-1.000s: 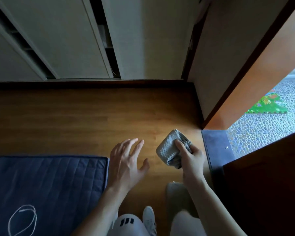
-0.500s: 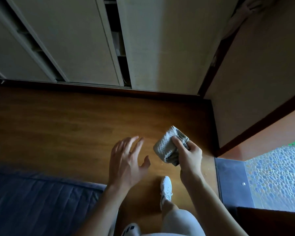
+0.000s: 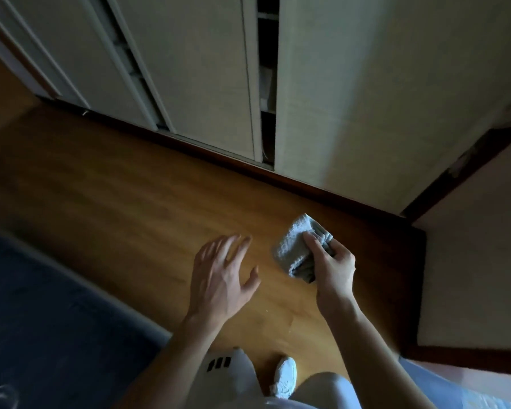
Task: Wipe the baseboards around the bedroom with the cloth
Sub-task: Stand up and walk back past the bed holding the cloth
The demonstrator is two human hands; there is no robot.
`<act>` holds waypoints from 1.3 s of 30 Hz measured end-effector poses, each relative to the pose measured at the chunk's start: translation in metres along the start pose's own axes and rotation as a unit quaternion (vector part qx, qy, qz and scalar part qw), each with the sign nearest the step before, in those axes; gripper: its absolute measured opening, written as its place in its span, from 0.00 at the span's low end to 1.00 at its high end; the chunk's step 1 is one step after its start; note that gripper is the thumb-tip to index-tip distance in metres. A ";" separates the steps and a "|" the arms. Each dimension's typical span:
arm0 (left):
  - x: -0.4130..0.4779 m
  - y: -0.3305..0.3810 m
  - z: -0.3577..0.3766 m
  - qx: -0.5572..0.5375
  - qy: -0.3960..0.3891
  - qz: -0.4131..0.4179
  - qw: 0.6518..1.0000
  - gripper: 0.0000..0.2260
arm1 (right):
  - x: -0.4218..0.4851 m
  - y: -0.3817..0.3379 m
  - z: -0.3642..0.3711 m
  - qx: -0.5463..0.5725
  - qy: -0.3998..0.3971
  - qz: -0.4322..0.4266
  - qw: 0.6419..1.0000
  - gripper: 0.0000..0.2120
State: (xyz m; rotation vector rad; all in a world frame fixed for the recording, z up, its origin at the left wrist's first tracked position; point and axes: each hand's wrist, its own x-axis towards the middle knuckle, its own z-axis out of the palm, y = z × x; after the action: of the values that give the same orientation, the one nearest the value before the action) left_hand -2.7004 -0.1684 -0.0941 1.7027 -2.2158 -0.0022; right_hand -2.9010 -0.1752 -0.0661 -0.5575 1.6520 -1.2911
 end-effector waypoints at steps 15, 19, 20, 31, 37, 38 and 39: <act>0.078 -0.160 0.006 0.033 0.018 -0.135 0.990 0.26 | 0.077 -0.021 0.207 -0.076 -0.141 0.022 0.987 0.07; 0.116 -0.236 -0.001 0.042 0.043 -0.160 0.985 0.25 | 0.098 -0.035 0.298 -0.094 -0.160 0.020 0.983 0.08; 0.125 -0.256 -0.004 0.042 0.052 -0.164 0.984 0.25 | 0.103 -0.038 0.322 -0.098 -0.165 0.020 0.981 0.08; 0.197 -0.425 -0.023 0.046 0.101 -0.222 0.969 0.25 | 0.135 -0.066 0.531 -0.095 -0.230 0.017 0.968 0.07; 0.225 -0.493 -0.023 0.050 0.115 -0.265 0.956 0.23 | 0.157 -0.061 0.620 -0.119 -0.270 0.024 0.955 0.07; 0.232 -0.505 -0.023 0.050 0.115 -0.276 0.953 0.23 | 0.162 -0.061 0.636 -0.124 -0.278 0.021 0.953 0.07; 0.239 -0.517 -0.022 0.050 0.116 -0.285 0.950 0.23 | 0.167 -0.061 0.653 -0.127 -0.286 0.017 0.950 0.06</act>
State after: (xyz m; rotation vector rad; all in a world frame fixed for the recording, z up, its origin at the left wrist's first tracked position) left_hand -2.2622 -0.5324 -0.1165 2.2122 -1.5196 0.1609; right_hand -2.4221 -0.6531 -0.0812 -0.9546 1.3277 -0.7858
